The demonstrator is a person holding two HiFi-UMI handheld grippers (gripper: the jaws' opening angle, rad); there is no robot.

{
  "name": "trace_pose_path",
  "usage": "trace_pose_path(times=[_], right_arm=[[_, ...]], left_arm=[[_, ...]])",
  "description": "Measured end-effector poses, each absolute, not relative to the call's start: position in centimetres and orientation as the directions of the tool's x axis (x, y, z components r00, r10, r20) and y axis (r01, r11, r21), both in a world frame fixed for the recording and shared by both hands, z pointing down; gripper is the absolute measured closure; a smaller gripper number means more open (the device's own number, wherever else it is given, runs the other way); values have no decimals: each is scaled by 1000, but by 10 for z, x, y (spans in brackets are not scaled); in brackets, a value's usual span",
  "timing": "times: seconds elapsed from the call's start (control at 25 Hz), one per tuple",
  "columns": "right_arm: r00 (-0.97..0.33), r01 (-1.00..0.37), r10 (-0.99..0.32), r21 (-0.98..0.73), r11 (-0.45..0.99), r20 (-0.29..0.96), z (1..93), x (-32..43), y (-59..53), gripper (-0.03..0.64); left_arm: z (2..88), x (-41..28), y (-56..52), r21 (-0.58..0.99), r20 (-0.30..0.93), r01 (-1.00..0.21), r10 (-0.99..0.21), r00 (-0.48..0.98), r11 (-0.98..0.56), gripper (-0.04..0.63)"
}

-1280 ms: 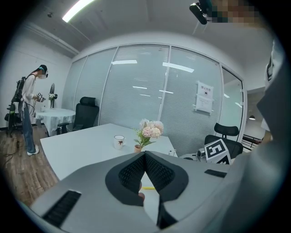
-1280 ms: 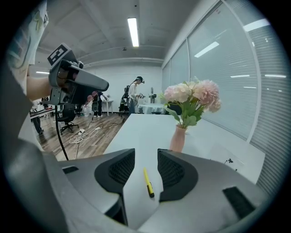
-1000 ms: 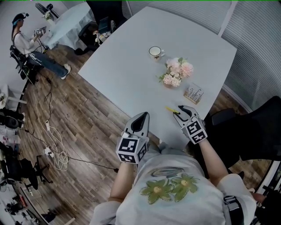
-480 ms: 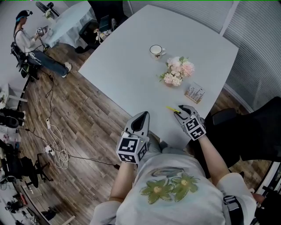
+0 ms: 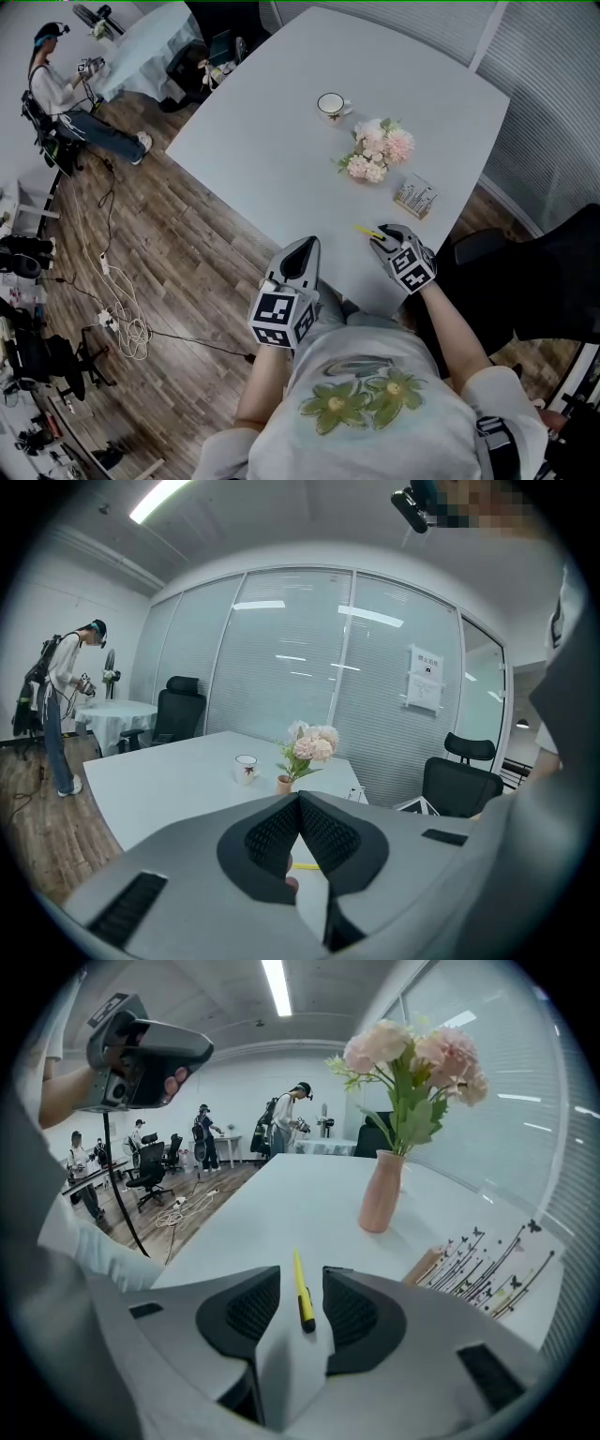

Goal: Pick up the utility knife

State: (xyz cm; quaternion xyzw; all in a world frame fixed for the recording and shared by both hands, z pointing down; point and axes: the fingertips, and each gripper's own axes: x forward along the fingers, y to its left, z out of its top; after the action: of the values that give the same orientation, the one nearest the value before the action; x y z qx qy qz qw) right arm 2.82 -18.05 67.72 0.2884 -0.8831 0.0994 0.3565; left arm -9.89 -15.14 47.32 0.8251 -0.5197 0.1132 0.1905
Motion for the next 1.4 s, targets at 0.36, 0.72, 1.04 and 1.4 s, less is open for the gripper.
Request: trace_pose_path(times=[0.36, 0.72, 1.04, 1.4], right_arm=[[-553, -556, -395, 28, 830, 734, 700, 30, -181, 468], [-532, -548, -371, 25, 836, 761, 713, 29, -182, 468], [-511, -546, -385, 56, 836, 768, 721, 34, -186, 524], [-498, -536, -399, 88, 840, 770, 719, 34, -183, 556]], left_arm=[[474, -97, -153, 199, 389, -899, -810, 439, -391, 584], [476, -95, -152, 198, 394, -896, -805, 444, -397, 584], [481, -96, -153, 195, 397, -899, -806, 439, -393, 584], [477, -97, -150, 194, 395, -898, -807, 440, -395, 584]])
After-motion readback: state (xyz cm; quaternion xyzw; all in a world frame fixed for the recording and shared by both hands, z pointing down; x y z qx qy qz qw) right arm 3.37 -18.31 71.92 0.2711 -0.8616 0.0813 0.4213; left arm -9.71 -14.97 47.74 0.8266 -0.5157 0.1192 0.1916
